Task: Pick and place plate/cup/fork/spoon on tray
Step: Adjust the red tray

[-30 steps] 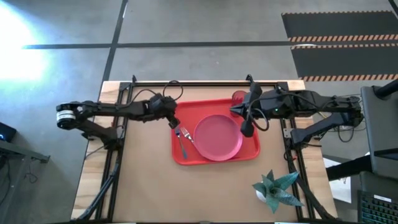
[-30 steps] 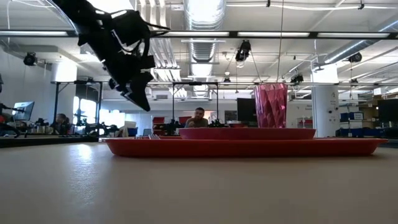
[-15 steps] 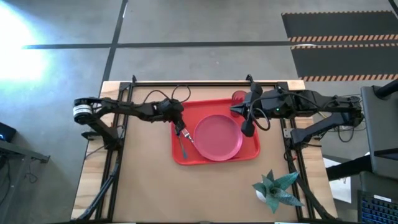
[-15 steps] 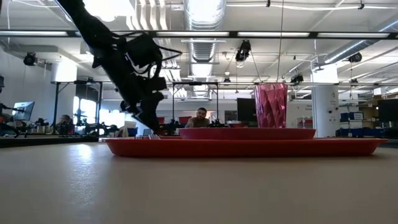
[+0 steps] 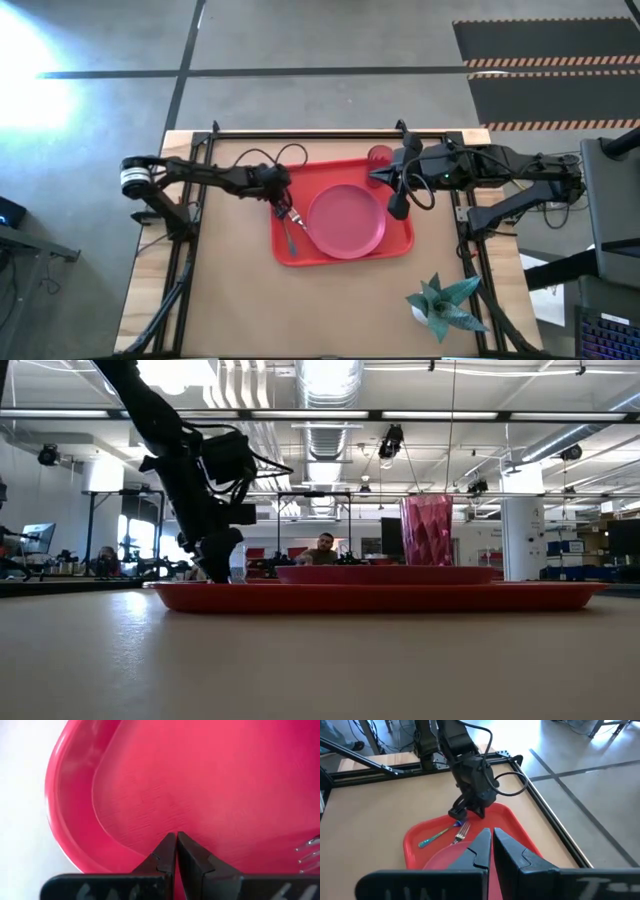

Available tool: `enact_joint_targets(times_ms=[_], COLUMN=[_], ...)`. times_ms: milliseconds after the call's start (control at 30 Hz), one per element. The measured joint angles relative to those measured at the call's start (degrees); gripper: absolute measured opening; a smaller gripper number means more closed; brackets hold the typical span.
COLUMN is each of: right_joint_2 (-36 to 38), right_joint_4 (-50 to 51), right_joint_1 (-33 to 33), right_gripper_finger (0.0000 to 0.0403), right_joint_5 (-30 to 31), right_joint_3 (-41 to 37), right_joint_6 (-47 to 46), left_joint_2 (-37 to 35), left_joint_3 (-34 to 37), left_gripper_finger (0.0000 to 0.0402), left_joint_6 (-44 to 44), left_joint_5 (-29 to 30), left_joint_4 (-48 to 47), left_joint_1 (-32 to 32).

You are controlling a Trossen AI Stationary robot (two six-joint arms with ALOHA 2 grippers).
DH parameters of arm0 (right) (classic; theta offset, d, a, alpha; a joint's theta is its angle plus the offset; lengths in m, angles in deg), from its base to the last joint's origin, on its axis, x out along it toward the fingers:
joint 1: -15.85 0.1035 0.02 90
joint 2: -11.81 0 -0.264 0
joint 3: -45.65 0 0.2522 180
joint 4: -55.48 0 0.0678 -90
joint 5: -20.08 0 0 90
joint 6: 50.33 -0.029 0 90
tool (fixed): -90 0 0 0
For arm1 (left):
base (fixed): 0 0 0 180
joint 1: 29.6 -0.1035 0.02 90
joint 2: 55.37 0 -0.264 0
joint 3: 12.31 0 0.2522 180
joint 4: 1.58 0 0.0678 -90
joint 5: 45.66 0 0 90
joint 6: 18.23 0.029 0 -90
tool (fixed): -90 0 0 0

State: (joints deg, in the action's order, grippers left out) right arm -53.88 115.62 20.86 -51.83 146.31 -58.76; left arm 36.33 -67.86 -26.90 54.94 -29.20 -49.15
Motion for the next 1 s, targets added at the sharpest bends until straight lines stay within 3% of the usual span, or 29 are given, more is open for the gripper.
enact_joint_targets(times_ms=[367,500,733,1000], right_joint_2=[0.0,0.0,-2.3,-10.0], right_joint_4=[-0.2,6.2,26.3,24.8], right_joint_1=[0.0,0.0,0.0,0.0], right_gripper_finger=[0.0008,0.0008,0.0008,0.0008], right_joint_5=[0.0,-3.2,-5.0,-18.6], right_joint_3=[0.0,0.0,-1.1,-9.4], right_joint_6=[-1.4,-6.9,-24.3,-27.6], left_joint_2=[-7.0,-12.8,-29.7,-50.9], left_joint_3=[5.6,6.7,4.1,2.6], left_gripper_finger=[0.0000,0.0000,0.0000,0.0000], left_joint_6=[-1.3,-1.4,-1.4,-0.7], left_joint_5=[3.4,3.4,4.7,5.6], left_joint_4=[-8.2,-9.9,-8.6,-3.7], left_joint_1=[0.0,0.7,1.2,1.8])
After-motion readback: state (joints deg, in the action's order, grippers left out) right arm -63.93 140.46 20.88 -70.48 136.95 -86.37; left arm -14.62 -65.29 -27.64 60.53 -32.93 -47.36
